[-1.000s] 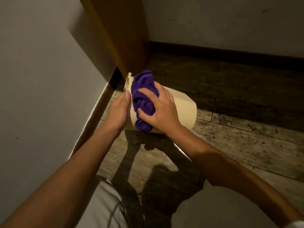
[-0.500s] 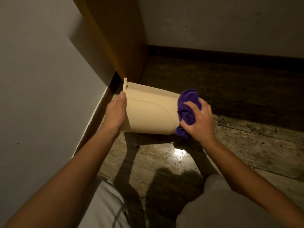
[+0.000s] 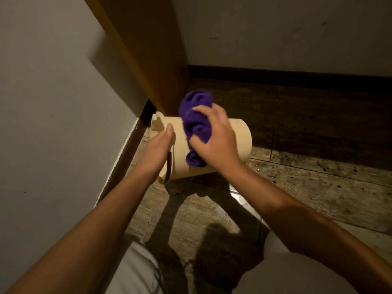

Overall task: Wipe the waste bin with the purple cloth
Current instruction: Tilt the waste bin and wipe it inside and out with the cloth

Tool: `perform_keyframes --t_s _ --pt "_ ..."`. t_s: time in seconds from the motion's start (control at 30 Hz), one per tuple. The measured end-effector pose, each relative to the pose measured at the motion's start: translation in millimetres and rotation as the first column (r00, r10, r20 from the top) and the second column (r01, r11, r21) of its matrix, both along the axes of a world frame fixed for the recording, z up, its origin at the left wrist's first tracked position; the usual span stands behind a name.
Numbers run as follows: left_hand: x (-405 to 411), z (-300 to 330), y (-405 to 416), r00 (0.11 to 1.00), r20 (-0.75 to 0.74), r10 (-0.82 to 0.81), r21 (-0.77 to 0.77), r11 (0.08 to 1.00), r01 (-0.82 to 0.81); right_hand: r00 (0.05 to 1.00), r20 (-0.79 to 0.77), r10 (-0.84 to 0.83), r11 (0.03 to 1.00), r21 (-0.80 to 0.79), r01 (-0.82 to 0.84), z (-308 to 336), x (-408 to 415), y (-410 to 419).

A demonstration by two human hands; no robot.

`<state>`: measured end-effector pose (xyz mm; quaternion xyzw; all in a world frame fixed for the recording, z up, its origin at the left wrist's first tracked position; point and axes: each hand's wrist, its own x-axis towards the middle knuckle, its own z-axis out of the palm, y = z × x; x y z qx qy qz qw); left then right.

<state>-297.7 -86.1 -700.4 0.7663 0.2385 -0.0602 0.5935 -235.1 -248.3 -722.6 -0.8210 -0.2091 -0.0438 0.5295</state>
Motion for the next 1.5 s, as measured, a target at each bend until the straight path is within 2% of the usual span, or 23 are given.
perform_keyframes --t_s 0.13,0.23,0.37,0.43,0.53,0.6,0.67,0.7,0.77,0.83,0.9,0.97,1.03,1.13,1.23,1.3,1.4,1.5 --pt "11.9 5.8 -0.6 0.997 0.048 0.065 -0.194 0.979 -0.054 0.979 0.174 0.108 0.99 -0.108 -0.09 -16.7 -24.4 16.4" --pt "12.0 3.3 5.1 0.995 -0.016 0.102 -0.191 0.976 -0.103 0.974 0.202 0.099 0.977 -0.204 -0.057 -34.5 -13.9 9.9" --pt "12.4 -1.1 20.0 0.96 -0.093 0.264 -0.226 0.934 -0.278 0.992 0.121 -0.026 0.952 -0.3 0.062 -65.5 -0.6 -20.6" --pt "12.2 -2.4 27.9 0.952 -0.102 0.288 -0.242 0.921 -0.305 0.992 0.061 -0.114 0.922 -0.365 0.128 -80.6 0.6 -40.8" --pt "20.8 2.9 30.8 0.951 -0.13 0.281 -0.236 0.923 -0.305 0.982 0.017 -0.187 0.865 -0.472 0.173 -93.0 8.5 -62.7" --pt "31.6 13.9 29.0 0.96 -0.125 0.252 -0.238 0.931 -0.276 0.972 -0.004 -0.234 0.873 -0.44 0.209 -88.3 19.9 -67.7" --pt "37.9 22.3 28.1 0.986 -0.074 0.149 -0.247 0.955 -0.163 0.955 -0.034 -0.294 0.899 -0.349 0.264 -76.3 29.0 -66.1" --pt "37.2 24.4 25.5 0.998 -0.03 0.05 -0.18 0.982 -0.055 0.951 -0.041 -0.308 0.912 -0.297 0.282 -68.1 31.6 -64.0" --pt "24.9 22.5 15.9 0.99 -0.019 -0.143 0.053 0.988 0.144 0.956 -0.032 -0.291 0.941 -0.19 0.28 -47.4 32.2 -56.7" --pt "13.0 11.4 4.2 0.983 -0.014 -0.182 0.193 0.964 0.181 0.976 -0.004 -0.219 0.972 -0.092 0.218 -23.9 25.1 -40.6" --pt "8.4 5.6 -11.7 0.989 0.06 -0.136 0.172 0.977 0.124 0.989 0.048 -0.138 0.989 -0.054 0.141 -3.8 16.4 -16.9" --pt "10.3 4.5 -26.6 0.988 0.102 -0.115 -0.026 0.993 0.119 0.992 0.085 -0.094 0.992 -0.076 0.1 5.6 8.4 5.7" --pt "10.9 4.5 -31.8 0.983 0.157 -0.099 -0.111 0.987 0.117 0.994 0.08 -0.076 0.993 -0.083 0.083 6.3 1.9 17.3" --pt "8.5 6.5 -26.3 0.977 0.205 -0.055 -0.008 0.998 0.058 0.993 0.119 -0.025 0.996 -0.076 0.034 -1.5 -2.0 22.8" --pt "7.8 3.8 -18.3 0.977 0.206 0.047 0.04 0.998 -0.056 0.972 0.233 0.014 0.98 -0.198 0.033 -16.6 -6.3 23.0" --pt "7.3 -0.8 -13.0 0.982 0.137 0.129 0.046 0.99 -0.136 0.967 0.256 0.02 0.96 -0.276 0.053 -34.9 -5.6 14.1" --pt "12.5 -6.3 -0.3 0.968 0.059 0.245 0.036 0.968 -0.248 0.977 0.197 -0.078 0.936 -0.324 0.139 -65.6 0.2 -16.2" --pt "20.3 -7.9 11.8 0.939 -0.009 0.343 0.013 0.939 -0.342 0.978 0.071 -0.198 0.897 -0.389 0.209 -93.1 4.6 -46.4"
